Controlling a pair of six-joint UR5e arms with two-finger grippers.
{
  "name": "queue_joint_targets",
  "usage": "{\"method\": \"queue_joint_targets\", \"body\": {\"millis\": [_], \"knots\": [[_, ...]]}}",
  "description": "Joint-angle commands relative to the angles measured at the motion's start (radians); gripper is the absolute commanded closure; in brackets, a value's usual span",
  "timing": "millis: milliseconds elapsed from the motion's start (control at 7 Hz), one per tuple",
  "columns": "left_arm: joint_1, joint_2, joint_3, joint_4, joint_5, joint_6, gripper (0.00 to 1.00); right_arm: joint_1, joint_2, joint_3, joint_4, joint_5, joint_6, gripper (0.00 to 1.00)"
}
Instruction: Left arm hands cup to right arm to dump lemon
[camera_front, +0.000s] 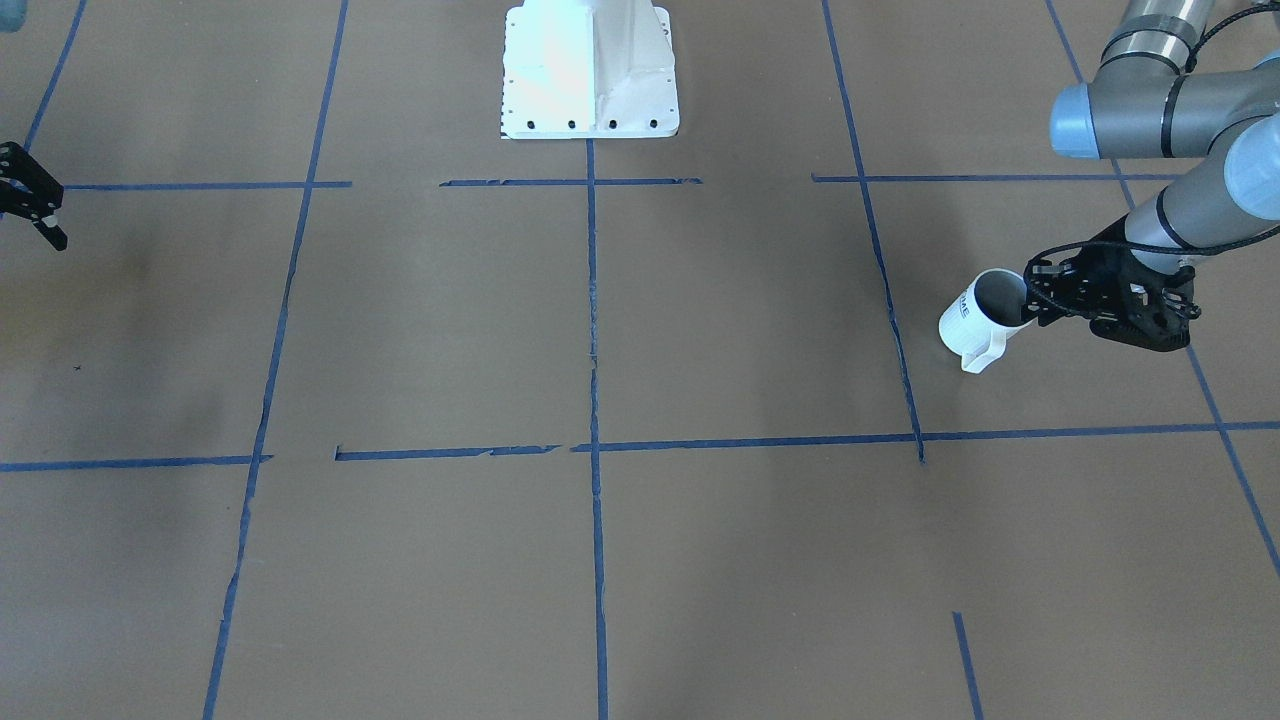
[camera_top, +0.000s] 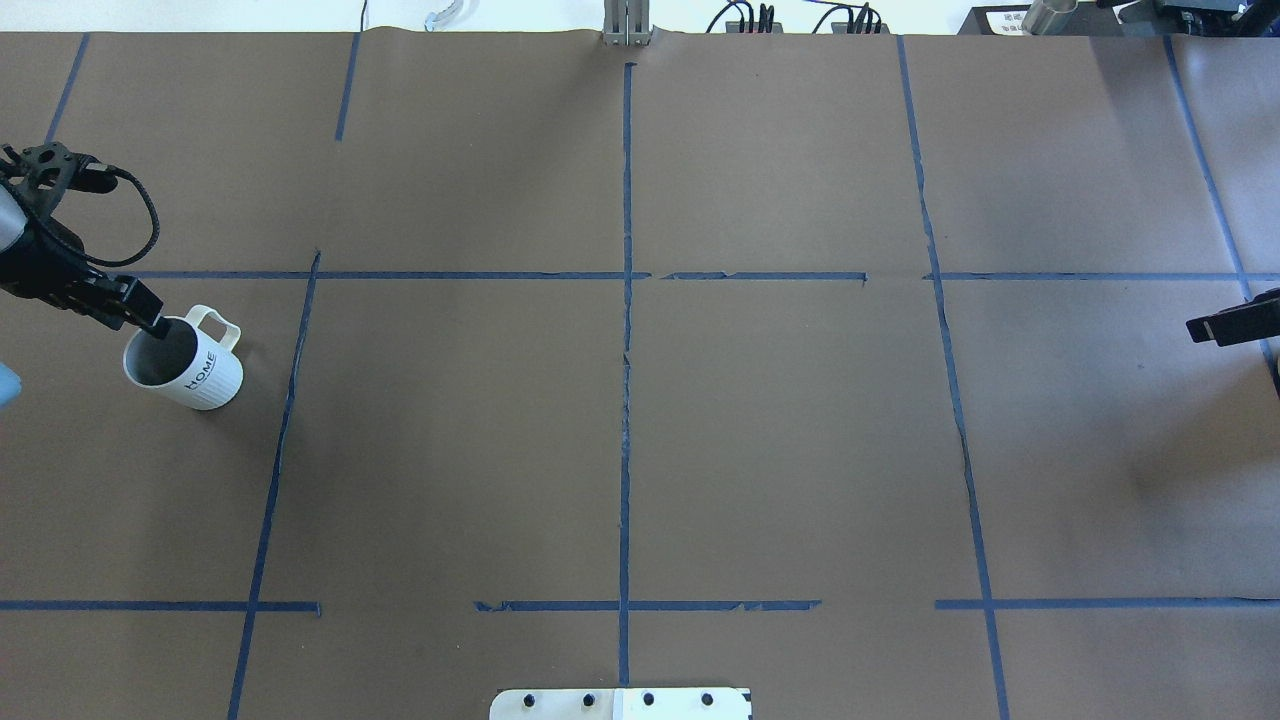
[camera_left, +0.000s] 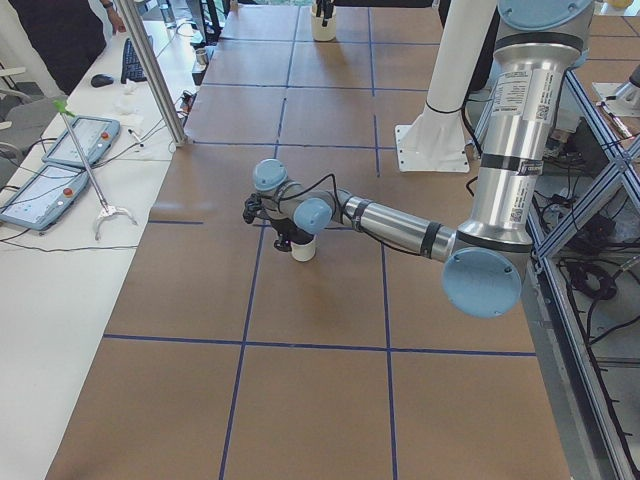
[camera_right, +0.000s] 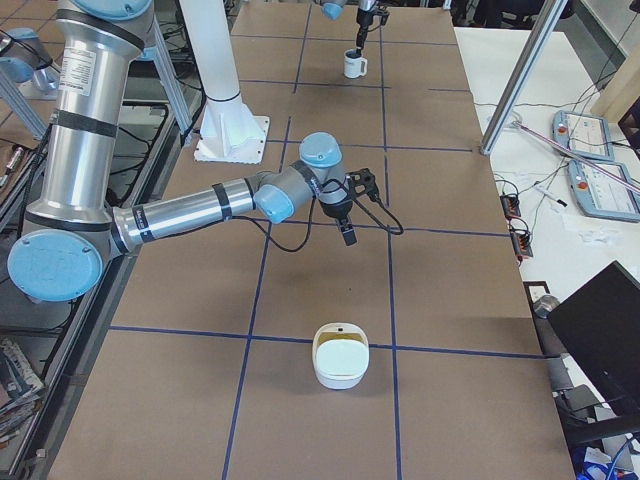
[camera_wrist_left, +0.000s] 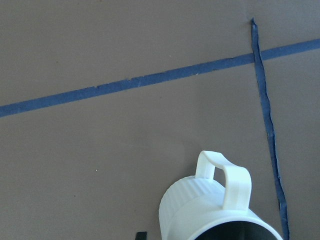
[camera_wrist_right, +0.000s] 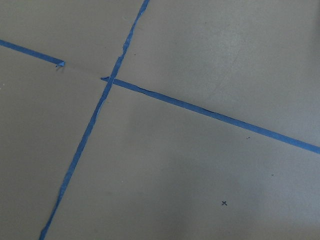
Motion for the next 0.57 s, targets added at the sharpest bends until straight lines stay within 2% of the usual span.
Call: {"method": "queue_joint_targets", "body": {"millis": [0, 143, 286, 429], "knots": [[-0.008, 0.023, -0.169, 0.104, 0.001, -0.011, 0.0, 0.04, -0.001, 0.003, -0.034, 0.032, -0.022, 0.0], [-0.051, 0.017, -0.276, 0.25, 0.013, 0.004, 0.0, 0.078, 0.0, -0.003, -0.078, 0.06, -0.03, 0.0], [-0.124, 0.016, -0.326, 0.322, 0.013, 0.085, 0.0, 0.152, 0.0, -0.008, -0.162, 0.101, -0.138, 0.0], [-0.193, 0.014, -0.319, 0.371, 0.012, 0.222, 0.0, 0.233, 0.003, -0.007, -0.28, 0.127, -0.288, 0.0]]}}
